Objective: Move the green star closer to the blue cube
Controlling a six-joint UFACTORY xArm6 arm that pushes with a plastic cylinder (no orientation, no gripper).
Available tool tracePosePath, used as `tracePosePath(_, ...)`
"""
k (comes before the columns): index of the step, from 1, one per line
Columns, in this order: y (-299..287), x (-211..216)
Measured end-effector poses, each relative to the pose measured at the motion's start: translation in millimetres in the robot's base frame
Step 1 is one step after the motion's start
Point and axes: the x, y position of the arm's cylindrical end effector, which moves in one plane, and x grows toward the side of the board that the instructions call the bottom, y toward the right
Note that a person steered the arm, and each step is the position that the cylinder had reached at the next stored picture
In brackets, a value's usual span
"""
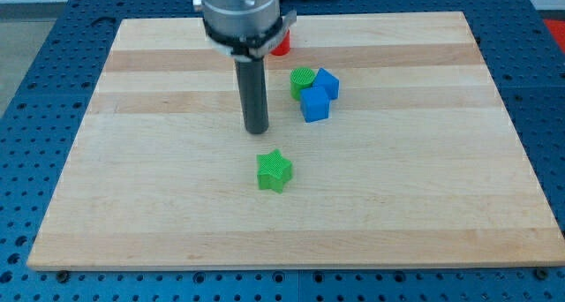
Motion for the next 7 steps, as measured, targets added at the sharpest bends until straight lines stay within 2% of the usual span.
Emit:
tracePosePath(4,-12,143)
tracePosePath(7,3,95)
